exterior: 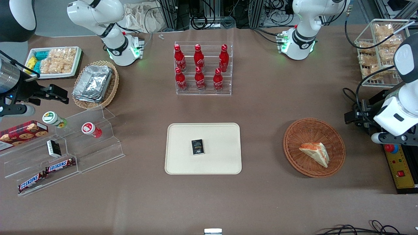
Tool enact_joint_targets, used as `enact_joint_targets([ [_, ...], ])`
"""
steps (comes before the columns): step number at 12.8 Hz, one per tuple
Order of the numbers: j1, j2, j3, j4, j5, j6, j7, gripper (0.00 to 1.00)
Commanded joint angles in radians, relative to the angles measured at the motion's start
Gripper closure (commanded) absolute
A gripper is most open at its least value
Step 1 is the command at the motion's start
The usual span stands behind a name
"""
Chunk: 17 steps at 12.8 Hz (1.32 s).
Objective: Place sandwich from basket to tray
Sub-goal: 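Move the left gripper down over the wrapped sandwich in the wicker basket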
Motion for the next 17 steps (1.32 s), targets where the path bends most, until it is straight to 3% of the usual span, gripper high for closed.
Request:
enact_joint_targets([
  [1,0.003,0.016,0.010,0.036,0.002,-0.034,-0.006,0.00],
  [4,0.003,0.042,0.010,0.028,-0.001,-0.027,-0.061,0.01],
  [7,-0.011,0.088,0.007,-0.004,-0.012,0.030,-0.370,0.06],
  [11,-0.012,0.144,0.004,-0.212,-0.006,0.428,-0.711,0.06],
  [17,-0.008,0.230,0.002,-0.225,-0.029,0.460,-0.870,0.05],
])
